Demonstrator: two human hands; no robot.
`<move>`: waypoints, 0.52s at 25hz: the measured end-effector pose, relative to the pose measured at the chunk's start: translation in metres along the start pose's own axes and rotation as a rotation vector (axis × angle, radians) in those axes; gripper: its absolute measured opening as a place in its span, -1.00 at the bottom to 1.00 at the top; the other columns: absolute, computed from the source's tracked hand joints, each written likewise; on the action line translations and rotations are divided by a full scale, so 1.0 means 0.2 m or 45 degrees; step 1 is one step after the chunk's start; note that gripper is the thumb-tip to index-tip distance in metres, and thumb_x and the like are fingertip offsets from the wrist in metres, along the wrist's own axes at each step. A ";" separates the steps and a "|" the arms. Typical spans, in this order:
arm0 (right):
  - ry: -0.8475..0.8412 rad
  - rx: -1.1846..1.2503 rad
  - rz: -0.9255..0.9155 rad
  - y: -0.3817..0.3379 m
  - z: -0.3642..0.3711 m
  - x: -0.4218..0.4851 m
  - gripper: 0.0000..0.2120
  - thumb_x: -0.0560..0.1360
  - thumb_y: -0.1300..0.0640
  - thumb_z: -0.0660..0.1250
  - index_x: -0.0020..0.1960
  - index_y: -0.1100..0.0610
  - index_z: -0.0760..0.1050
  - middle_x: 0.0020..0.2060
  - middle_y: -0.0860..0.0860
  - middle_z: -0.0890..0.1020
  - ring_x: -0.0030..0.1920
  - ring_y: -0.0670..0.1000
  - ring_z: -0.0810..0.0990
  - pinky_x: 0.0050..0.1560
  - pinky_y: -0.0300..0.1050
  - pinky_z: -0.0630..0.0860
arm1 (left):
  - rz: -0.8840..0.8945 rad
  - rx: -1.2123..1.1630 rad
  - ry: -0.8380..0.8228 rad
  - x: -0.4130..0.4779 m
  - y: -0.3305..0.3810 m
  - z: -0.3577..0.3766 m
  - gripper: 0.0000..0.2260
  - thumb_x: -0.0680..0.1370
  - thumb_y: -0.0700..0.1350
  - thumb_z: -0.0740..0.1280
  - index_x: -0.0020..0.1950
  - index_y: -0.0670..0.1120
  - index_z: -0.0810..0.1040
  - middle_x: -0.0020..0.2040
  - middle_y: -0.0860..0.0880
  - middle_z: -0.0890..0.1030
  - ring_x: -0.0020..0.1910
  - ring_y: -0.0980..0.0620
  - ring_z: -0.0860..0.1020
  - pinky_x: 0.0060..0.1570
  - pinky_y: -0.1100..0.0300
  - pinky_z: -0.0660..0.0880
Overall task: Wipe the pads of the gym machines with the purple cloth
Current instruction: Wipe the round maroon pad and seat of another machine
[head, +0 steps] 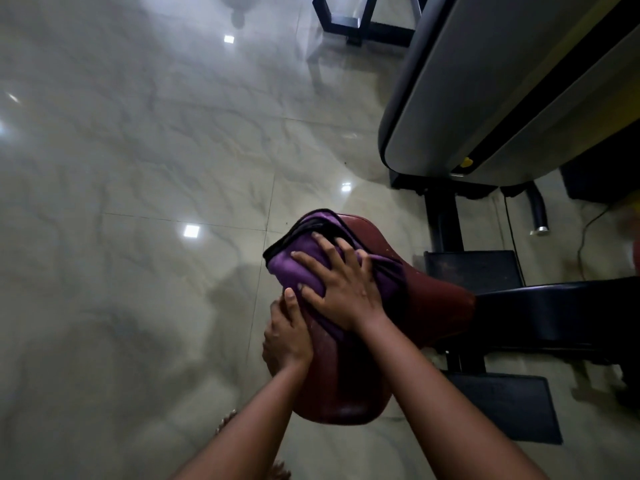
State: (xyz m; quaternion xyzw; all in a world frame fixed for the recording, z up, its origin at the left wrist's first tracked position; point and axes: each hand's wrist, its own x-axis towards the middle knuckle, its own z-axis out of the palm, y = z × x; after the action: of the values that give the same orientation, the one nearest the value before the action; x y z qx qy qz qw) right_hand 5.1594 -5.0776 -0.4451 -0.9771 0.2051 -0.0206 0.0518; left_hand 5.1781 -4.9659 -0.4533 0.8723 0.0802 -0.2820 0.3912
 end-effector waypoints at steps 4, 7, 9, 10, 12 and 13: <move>-0.100 0.088 0.317 0.13 -0.04 0.09 -0.31 0.34 -0.33 -0.17 0.44 -0.24 0.16 0.51 -0.04 0.11 0.43 0.13 0.15 0.36 0.12 0.10 | 0.045 0.023 0.028 -0.01 0.00 0.01 -0.48 0.57 0.24 -0.02 0.38 -0.02 0.38 0.25 -0.22 0.54 0.22 -0.25 0.48 0.15 0.00 0.37; 0.143 0.001 0.553 0.18 -0.02 -0.08 -0.40 0.41 -0.25 -0.04 0.40 -0.14 0.30 0.43 0.06 0.31 0.30 0.19 0.36 0.25 0.13 0.27 | 0.055 0.036 0.025 -0.01 -0.01 0.01 -0.44 0.56 0.27 -0.02 0.40 -0.04 0.36 0.22 -0.20 0.55 0.19 -0.23 0.50 0.13 0.00 0.39; 0.257 -0.065 0.745 0.11 0.00 -0.22 -0.46 0.43 -0.20 0.07 0.38 -0.10 0.35 0.38 0.10 0.39 0.26 0.21 0.41 0.19 0.17 0.33 | 0.053 0.060 0.024 -0.01 -0.01 0.01 -0.44 0.56 0.27 0.00 0.39 -0.06 0.36 0.21 -0.21 0.55 0.18 -0.23 0.50 0.11 0.00 0.39; 0.279 -0.068 0.822 0.03 0.02 -0.28 -0.46 0.43 -0.18 0.09 0.39 -0.09 0.35 0.38 0.11 0.39 0.27 0.21 0.39 0.19 0.20 0.33 | 0.050 0.070 0.023 -0.01 0.00 0.01 -0.44 0.56 0.27 0.01 0.39 -0.06 0.35 0.22 -0.21 0.55 0.19 -0.23 0.50 0.11 0.01 0.39; 0.260 -0.057 0.812 -0.14 0.04 -0.38 -0.43 0.42 -0.19 0.10 0.41 -0.09 0.32 0.40 0.12 0.35 0.30 0.21 0.31 0.20 0.24 0.32 | 0.065 0.036 -0.029 -0.01 -0.01 0.00 -0.45 0.56 0.26 0.03 0.43 -0.05 0.31 0.29 -0.19 0.51 0.25 -0.21 0.47 0.18 0.01 0.37; 0.241 -0.054 0.749 -0.17 0.05 -0.41 -0.42 0.41 -0.21 0.10 0.41 -0.10 0.31 0.40 0.11 0.35 0.30 0.20 0.29 0.20 0.25 0.33 | 0.101 -0.014 -0.095 -0.01 -0.02 -0.01 -0.44 0.56 0.24 0.05 0.47 -0.04 0.25 0.35 -0.17 0.46 0.31 -0.19 0.43 0.23 0.01 0.34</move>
State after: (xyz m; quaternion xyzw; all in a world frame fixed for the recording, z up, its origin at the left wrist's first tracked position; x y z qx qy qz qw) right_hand 5.0994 -5.0121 -0.4524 -0.8705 0.4833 -0.0913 0.0160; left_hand 5.1755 -4.9615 -0.4537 0.8616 0.0325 -0.2980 0.4095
